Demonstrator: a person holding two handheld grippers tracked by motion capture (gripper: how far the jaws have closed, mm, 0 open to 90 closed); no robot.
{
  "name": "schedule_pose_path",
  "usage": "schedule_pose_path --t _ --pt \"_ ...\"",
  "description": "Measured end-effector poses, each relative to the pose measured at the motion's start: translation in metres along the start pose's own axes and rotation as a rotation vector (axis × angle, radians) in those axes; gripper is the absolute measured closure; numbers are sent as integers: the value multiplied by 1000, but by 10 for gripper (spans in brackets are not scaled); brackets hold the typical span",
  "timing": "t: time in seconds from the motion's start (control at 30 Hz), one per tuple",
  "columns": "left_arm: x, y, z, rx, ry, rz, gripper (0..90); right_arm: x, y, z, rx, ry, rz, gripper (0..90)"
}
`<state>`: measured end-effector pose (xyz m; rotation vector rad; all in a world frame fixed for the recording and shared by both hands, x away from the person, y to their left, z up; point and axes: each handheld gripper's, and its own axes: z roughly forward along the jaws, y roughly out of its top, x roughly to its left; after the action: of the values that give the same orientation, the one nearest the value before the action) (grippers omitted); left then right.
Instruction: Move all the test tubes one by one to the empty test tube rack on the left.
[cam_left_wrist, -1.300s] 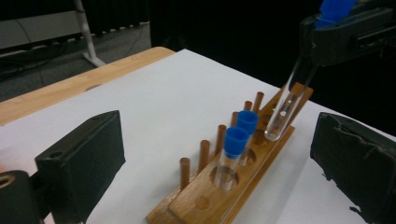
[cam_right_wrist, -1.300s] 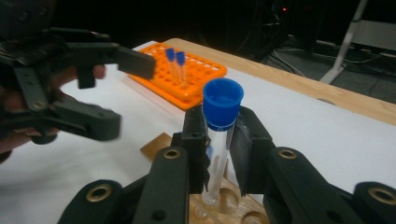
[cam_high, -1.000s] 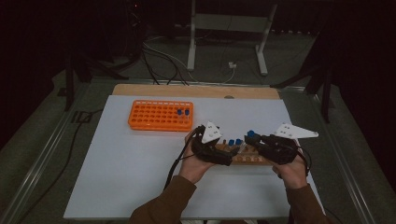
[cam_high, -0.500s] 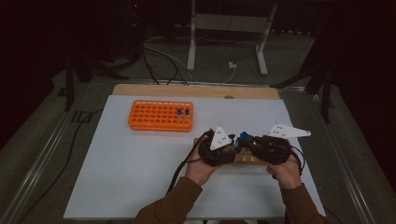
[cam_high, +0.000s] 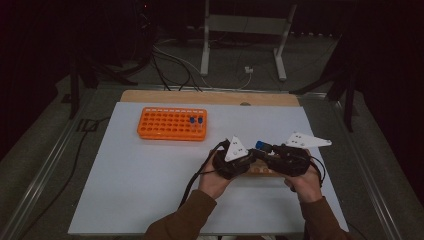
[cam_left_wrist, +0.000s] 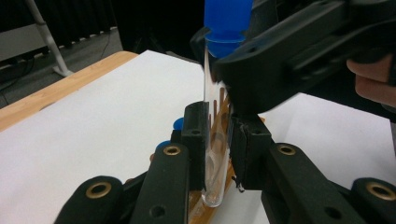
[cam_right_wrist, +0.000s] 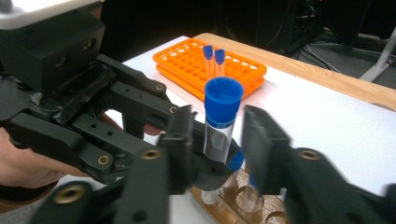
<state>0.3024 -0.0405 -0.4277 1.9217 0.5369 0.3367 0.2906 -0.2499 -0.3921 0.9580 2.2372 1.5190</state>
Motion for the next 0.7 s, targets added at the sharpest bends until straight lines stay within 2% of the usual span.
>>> schedule_pose_path --t 0.1,0.37,0.63,0.7 --pt "4 -2 -4 -18 -9 -28 783 -2 0 -2 -9 -2 0 509" --pt "15 -6 -21 -35 8 -45 783 -10 -5 -8 -15 -22 20 343" --pt "25 -7 -36 -56 30 -62 783 -14 -14 -9 3 -88 10 159" --pt "28 -8 -39 -59 39 -66 783 -16 -17 -10 2 -106 16 146"
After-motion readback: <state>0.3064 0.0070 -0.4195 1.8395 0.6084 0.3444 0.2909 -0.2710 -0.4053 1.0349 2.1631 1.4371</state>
